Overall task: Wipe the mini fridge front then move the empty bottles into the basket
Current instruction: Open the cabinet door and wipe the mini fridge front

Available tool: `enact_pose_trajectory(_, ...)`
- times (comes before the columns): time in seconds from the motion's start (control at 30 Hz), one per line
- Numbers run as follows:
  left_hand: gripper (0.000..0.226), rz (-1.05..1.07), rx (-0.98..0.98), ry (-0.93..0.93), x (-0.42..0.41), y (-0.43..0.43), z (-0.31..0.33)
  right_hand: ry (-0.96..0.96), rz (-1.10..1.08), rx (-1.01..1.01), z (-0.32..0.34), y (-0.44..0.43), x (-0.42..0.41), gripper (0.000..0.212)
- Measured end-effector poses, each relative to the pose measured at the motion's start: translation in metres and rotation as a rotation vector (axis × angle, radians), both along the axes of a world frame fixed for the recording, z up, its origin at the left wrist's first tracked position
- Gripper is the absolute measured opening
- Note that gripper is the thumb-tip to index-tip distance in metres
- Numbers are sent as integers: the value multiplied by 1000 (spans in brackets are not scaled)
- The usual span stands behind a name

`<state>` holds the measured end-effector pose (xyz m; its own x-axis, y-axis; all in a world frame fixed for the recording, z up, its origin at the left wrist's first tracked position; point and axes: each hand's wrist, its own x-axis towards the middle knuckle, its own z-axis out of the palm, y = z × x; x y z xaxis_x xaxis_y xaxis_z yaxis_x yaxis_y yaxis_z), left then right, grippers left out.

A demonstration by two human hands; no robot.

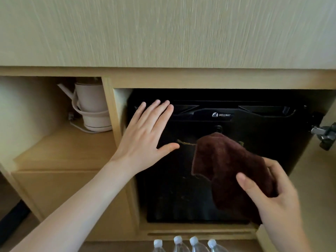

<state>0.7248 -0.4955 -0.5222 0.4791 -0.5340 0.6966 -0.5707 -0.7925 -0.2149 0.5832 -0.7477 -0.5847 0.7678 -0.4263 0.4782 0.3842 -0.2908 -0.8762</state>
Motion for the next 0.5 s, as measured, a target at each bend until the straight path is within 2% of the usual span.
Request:
enact_pose_trajectory(0.27, 62, -76, -151, -186, 32, -5, -16, -91, -221, 44, 31, -20, -7, 43)
enact_pose_trajectory(0.33, 56, -119, -214, -216, 37, -6, -18, -82, -327, -80, 42, -25, -5, 43)
enact_pose_trajectory(0.43, 51, -155, -274, -244, 41, -10, -21, -50, -424, -297, 51, -29, 15, 29)
enact_pose_trajectory(0.5, 50, -166, -307, -251, 42, -12, -22, -41, -460, -424, 51, -24, 35, 30)
